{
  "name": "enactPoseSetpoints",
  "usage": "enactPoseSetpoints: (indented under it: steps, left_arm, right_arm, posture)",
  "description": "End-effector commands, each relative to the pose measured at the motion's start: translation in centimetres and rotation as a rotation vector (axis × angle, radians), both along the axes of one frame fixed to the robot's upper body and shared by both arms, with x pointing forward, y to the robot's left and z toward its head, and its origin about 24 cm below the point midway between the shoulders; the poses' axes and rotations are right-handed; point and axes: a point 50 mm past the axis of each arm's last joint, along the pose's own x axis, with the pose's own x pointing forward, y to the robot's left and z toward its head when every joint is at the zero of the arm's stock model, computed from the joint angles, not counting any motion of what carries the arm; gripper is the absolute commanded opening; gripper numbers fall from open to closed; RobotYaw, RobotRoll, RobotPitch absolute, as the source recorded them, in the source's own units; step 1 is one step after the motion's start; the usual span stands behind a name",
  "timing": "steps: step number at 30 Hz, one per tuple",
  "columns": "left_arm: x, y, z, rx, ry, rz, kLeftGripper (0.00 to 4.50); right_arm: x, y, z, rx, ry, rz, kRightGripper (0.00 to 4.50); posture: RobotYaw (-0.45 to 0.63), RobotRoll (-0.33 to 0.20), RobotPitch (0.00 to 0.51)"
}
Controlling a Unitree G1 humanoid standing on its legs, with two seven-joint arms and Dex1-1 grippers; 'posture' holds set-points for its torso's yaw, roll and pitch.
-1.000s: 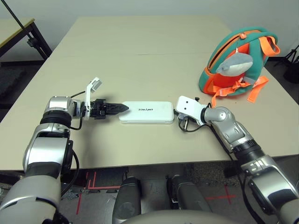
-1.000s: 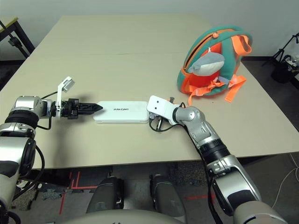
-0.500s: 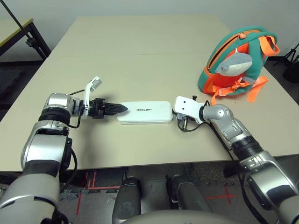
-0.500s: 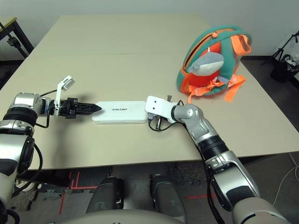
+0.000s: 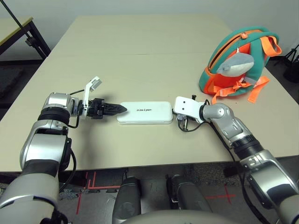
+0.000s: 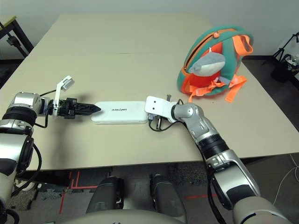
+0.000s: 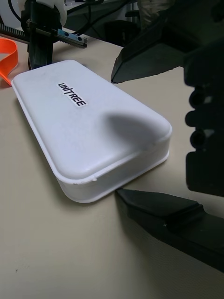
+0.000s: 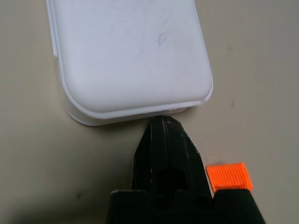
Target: Put the pencil case into the backpack and zip it.
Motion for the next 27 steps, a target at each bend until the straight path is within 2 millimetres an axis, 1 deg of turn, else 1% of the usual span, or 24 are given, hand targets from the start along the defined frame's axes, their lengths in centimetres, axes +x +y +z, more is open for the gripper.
enactPoseSetpoints:
  steps: [1,8,16,19,20,22,25,27]
  left_arm:
    - [0.1,-0.3,-0.2,0.007,0.018,-0.003,4.5]
    - [0.1,-0.4,-0.3,-0.001,0.019,-0.005,4.5]
    - [0.1,-0.4,-0.3,-0.01,0.008,-0.011,4.5]
    - [0.1,-0.4,-0.2,-0.013,0.003,-0.007,3.91]
    - [0.1,-0.4,-0.2,-0.014,0.002,-0.007,3.6]
    - [0.1,-0.5,-0.2,-0.022,-0.001,-0.002,2.82]
    - [0.1,-0.5,-0.1,-0.039,-0.003,0.005,1.94]
    - [0.1,-0.6,-0.1,-0.057,-0.004,0.008,1.67]
  right_arm:
    - [-1.5,2.7,-1.8,-0.029,0.082,0.135,0.02]
    - [-1.8,3.3,-1.9,-0.022,0.096,0.156,0.02]
    - [-2.0,3.1,-2.1,-0.023,0.102,0.155,0.02]
    - [-2.0,2.4,-2.1,-0.023,0.106,0.136,0.0]
    - [-1.9,2.2,-2.1,-0.022,0.107,0.129,0.0]
    - [-1.9,1.7,-2.1,-0.02,0.107,0.11,0.0]
    - [-2.0,0.7,-2.1,-0.025,0.11,0.081,0.0]
    - [-2.0,0.0,-2.2,-0.026,0.114,0.059,0.0]
  posture:
    - [0.14,0.0,0.108]
    - [0.14,0.0,0.11]
    - [0.14,0.0,0.107]
    - [0.14,0.0,0.106]
    - [0.14,0.0,0.106]
    - [0.14,0.0,0.104]
    - [0.14,0.0,0.104]
    - [0.13,0.0,0.101]
